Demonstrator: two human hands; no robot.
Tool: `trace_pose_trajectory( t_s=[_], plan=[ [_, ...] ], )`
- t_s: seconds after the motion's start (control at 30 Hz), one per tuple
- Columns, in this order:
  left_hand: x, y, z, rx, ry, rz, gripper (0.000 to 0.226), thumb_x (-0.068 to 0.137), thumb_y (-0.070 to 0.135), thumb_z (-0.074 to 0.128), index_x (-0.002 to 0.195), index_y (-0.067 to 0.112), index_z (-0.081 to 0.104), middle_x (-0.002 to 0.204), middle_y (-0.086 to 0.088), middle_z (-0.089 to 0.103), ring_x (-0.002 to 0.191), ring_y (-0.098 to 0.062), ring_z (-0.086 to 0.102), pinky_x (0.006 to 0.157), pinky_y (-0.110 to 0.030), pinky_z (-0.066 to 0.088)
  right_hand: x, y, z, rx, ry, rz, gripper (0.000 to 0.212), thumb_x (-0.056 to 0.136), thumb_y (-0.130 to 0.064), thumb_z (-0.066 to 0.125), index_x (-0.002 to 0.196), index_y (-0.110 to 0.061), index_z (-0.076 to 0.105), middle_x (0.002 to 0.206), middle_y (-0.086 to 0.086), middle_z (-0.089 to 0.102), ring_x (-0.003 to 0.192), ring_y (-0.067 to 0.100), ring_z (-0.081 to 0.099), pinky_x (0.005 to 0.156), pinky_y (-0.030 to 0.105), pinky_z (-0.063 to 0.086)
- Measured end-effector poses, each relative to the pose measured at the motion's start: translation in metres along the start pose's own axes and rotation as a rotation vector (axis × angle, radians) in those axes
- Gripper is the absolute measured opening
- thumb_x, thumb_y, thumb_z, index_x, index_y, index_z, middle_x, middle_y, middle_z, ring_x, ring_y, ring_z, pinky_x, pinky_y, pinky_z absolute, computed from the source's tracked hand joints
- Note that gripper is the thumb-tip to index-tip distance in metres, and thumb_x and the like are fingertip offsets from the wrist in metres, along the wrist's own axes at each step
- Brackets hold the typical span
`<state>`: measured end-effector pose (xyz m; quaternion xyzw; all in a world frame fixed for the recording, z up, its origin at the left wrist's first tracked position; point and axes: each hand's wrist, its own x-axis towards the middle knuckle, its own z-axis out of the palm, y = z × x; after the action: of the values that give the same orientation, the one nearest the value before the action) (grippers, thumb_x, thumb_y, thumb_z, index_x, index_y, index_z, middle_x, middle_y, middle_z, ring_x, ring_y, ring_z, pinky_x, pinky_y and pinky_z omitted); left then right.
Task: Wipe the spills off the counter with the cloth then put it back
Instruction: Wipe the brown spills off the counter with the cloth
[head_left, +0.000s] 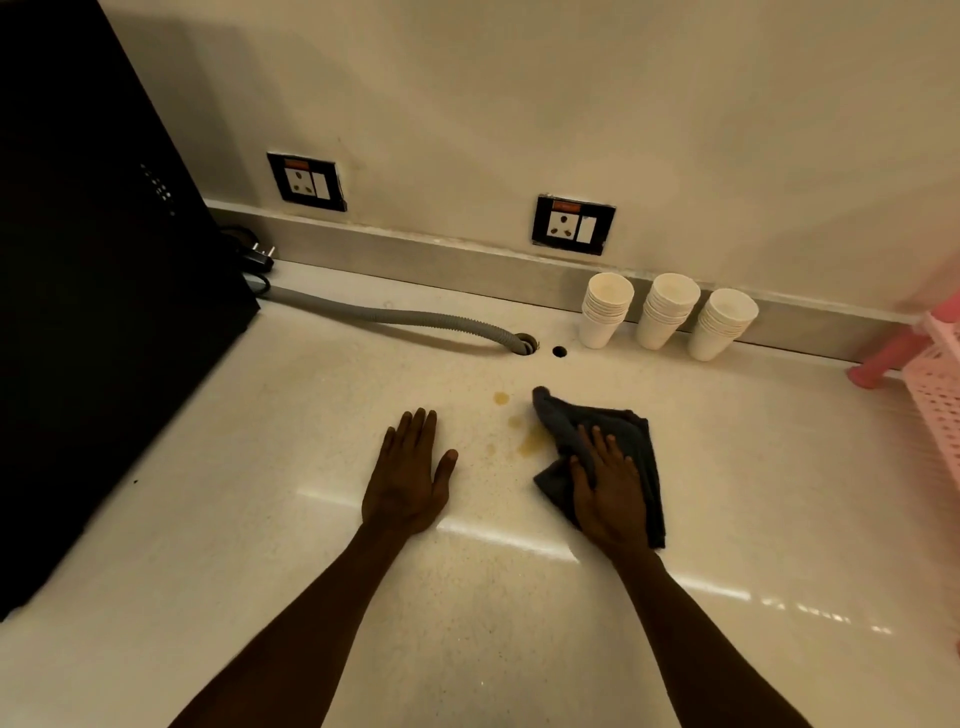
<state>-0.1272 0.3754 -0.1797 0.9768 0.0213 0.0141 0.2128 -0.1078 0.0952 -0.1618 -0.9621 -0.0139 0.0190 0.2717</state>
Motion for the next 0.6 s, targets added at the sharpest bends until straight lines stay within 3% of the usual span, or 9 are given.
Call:
trace_pose_trajectory(
  t_s=[0.1,0.23,0.43,0.6],
  plan=[
    [0.0,0.0,0.0,0.018,-0.004,0.0,0.076,0.1,0.06,0.02,0.161,0.019,-0.001,0.17,-0.002,0.001,0.157,-0.016,-0.005,0.129,-0.04,0.003,0.017,0.002,0.0,0.001,0.06,0.067,0.067,0.097,-0.053,0.02,0.157,-0.024,0.019,0.164,0.008,0.024,0.152,0.026,0.016,0.124,0.046,0.004],
    [0.002,0.0,0.003,0.038,-0.005,-0.011,0.077,0.1,0.061,0.018,0.16,0.018,-0.001,0.17,-0.002,-0.002,0.157,-0.016,-0.006,0.129,-0.041,0.003,0.063,-0.021,0.012,-0.096,0.012,0.067,0.063,0.103,-0.05,0.026,0.158,-0.02,0.017,0.166,0.01,0.017,0.153,0.029,0.009,0.124,0.051,0.003],
    [0.004,0.0,0.003,0.056,0.001,-0.017,0.071,0.102,0.055,0.018,0.161,0.017,0.006,0.17,-0.002,0.002,0.157,-0.017,-0.003,0.129,-0.041,0.004,0.089,-0.067,0.041,-0.215,-0.166,-0.251,0.06,0.1,-0.055,0.024,0.157,-0.035,0.016,0.167,0.006,0.013,0.154,0.027,0.004,0.124,0.05,0.001],
    [0.002,0.0,-0.002,0.124,0.03,-0.013,0.06,0.104,0.033,0.029,0.16,0.018,0.016,0.169,-0.003,0.014,0.157,-0.023,0.004,0.127,-0.055,0.004,0.052,-0.057,0.043,-0.279,-0.3,-0.544,0.059,0.1,-0.057,0.029,0.155,-0.047,0.01,0.168,-0.006,0.0,0.154,0.019,-0.004,0.124,0.048,-0.002]
  ],
)
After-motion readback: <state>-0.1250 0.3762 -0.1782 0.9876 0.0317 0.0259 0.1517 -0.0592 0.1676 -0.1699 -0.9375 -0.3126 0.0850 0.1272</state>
